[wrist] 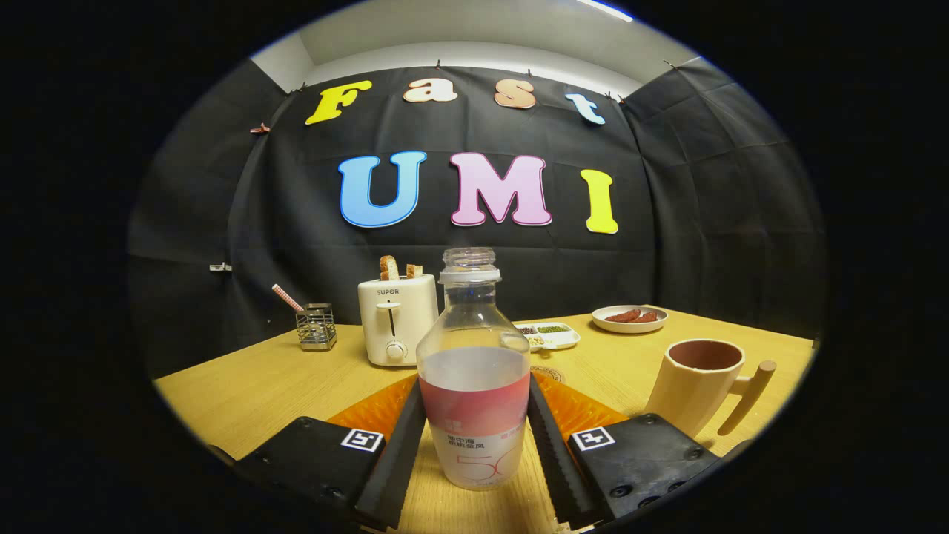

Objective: Take the bottle from table, then pour the juice into the cup, finally place the bottle on the coaster

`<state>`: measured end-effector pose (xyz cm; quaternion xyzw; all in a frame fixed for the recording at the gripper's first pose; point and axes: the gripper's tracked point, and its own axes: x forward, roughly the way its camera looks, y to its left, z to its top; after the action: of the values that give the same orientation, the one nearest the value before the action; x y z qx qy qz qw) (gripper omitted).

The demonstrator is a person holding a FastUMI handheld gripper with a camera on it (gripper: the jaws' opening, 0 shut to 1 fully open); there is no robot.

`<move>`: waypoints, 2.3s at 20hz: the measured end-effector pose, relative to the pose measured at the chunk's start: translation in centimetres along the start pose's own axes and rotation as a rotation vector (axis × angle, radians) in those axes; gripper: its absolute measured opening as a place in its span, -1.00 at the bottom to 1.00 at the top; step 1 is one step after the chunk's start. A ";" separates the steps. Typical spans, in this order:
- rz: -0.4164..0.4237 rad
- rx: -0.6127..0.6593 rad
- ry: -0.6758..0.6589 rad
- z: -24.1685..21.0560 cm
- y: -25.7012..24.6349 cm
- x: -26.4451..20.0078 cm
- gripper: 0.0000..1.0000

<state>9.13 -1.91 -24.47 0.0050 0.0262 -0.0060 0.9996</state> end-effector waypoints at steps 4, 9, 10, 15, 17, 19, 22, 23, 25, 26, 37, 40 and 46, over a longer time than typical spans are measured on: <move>-0.057 0.032 0.067 -0.1 -1.4 0.2 0.51; -0.080 0.226 0.064 4.2 -1.4 -0.1 0.50; -0.084 0.274 0.068 4.9 -1.5 0.0 0.49; -0.091 0.510 0.100 6.6 -1.2 0.0 0.48; -0.098 0.613 0.126 6.6 -1.4 0.0 0.48; -0.108 0.727 0.145 6.5 -1.7 -0.1 0.48; -0.135 0.880 0.171 6.0 -2.7 -0.2 0.48; -0.141 0.919 0.170 6.3 -3.0 -0.3 0.48; -0.151 0.982 0.167 6.5 -3.8 -0.3 0.48; -0.153 1.009 0.174 6.4 -3.9 -0.2 0.48; -0.176 1.348 0.205 5.0 -5.2 0.2 0.48; -0.185 1.397 0.197 5.0 -5.8 0.1 0.48; -0.194 1.520 0.182 4.8 -6.3 -0.1 0.48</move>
<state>9.20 -8.26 -19.71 0.6882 0.0975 -0.1098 0.7105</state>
